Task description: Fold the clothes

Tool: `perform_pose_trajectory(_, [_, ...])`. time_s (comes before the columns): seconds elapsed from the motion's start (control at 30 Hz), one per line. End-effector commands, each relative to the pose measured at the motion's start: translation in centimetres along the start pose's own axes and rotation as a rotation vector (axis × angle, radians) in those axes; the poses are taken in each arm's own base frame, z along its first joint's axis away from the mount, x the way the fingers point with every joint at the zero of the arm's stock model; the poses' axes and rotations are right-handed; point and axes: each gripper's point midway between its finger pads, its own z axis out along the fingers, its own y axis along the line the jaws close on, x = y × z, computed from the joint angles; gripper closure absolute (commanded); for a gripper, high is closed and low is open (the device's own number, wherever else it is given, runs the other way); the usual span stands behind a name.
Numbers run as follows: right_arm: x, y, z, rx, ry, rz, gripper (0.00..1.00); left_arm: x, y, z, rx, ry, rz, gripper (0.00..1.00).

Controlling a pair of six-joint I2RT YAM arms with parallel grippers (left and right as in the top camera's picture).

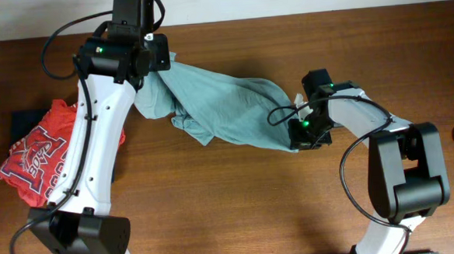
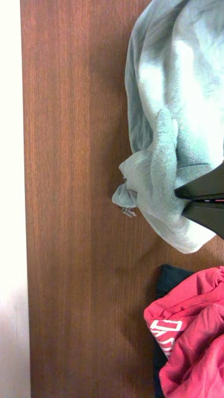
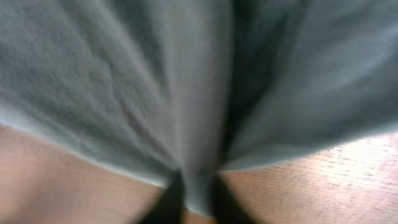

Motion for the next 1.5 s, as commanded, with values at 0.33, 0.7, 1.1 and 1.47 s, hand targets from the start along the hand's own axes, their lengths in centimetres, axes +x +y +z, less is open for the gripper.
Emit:
perform_pose_trajectory(0.33, [3.6, 5.2, -16.4, -0.096, -0.245, -0.098, 0.96, -2.4, 1.9, -6.0, -0.022, -0.131, 0.022, 0.99])
perform_pose_trajectory(0.7, [7.4, 6.2, -33.2, 0.006, -0.716, -0.061, 0.96, -2.7, 5.0, -20.9, 0.014, -0.396, -0.025, 1.0])
perform_pose_trajectory(1.1, [10.0, 5.4, -38.0, 0.059, -0.825, 0.033, 0.96, 0.6, 8.1, -32.5, 0.046, -0.616, -0.077, 1.0])
perform_pose_trajectory(1.47, [8.5, 4.8, -36.4, 0.085, -0.754, 0.076, 0.96, -2.0, 5.9, -23.3, -0.006, -0.432, 0.021, 1.0])
